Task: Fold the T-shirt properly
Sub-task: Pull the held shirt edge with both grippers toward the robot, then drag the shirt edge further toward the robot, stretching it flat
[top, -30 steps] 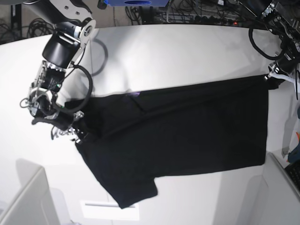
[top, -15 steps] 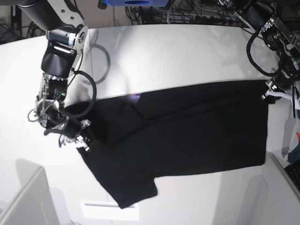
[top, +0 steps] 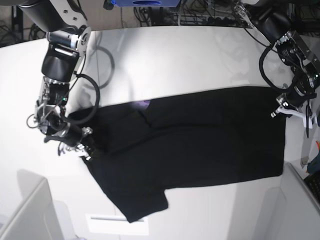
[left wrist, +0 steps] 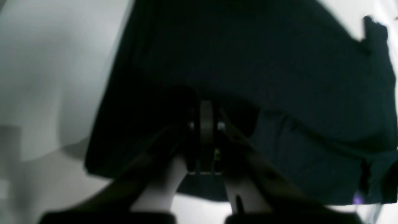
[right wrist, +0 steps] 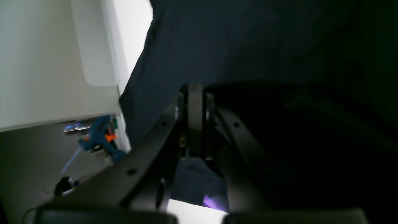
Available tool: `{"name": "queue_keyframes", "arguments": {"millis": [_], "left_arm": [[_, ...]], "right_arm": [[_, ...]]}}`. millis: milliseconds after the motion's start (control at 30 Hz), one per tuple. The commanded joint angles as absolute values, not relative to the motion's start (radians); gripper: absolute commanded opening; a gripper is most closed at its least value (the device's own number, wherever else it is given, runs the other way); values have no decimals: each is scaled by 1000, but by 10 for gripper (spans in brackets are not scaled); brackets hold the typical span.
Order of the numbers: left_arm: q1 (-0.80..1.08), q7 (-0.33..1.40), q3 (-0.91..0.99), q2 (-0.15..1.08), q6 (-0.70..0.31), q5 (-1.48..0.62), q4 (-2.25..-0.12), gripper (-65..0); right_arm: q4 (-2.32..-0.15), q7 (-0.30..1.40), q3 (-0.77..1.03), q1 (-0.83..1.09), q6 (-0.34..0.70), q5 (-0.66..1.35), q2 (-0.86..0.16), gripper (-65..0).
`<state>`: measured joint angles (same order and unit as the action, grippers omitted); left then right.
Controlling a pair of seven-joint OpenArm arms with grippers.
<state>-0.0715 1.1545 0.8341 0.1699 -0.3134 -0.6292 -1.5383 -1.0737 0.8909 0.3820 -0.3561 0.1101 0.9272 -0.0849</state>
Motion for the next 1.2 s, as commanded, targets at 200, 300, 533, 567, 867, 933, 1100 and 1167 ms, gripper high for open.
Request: {"name": "queue_keyframes", "arguments": {"millis": [200, 300, 533, 567, 867, 933, 1100, 1167], "left_arm": [[-96, 1142, 835, 185, -295, -644, -1534, -650], [-96, 1142, 839, 185, -288, -644, -1535, -650], [-96, 1142, 848, 185, -288, -650, -1543, -365], [-96, 1142, 849, 185, -288, -653, -1544, -283], [82, 1142, 1061, 134, -292, -831, -1682, -95], [130, 1138, 1090, 107, -292, -834, -1666, -95], [177, 1021, 1078, 87, -292, -832, -1593, -95], [177, 987, 1041, 88, -291, -832, -1538, -95]], "right_arm": [[-1095, 877, 383, -383, 114, 951, -97, -650], [-1099, 885, 386, -380, 114, 952, -97, -624], [-1230, 903, 392, -335, 116, 955, -94, -311], [-1271, 903, 392, -321, 116, 955, -94, -311], [-1702, 832, 455, 1, 64, 955, -19, -311], [-1788, 771, 463, 101, 45, 952, 19, -311], [-1854, 657, 453, 255, 5, 951, 77, -309], [-1840, 651, 453, 269, -4, 951, 77, -309]]}}
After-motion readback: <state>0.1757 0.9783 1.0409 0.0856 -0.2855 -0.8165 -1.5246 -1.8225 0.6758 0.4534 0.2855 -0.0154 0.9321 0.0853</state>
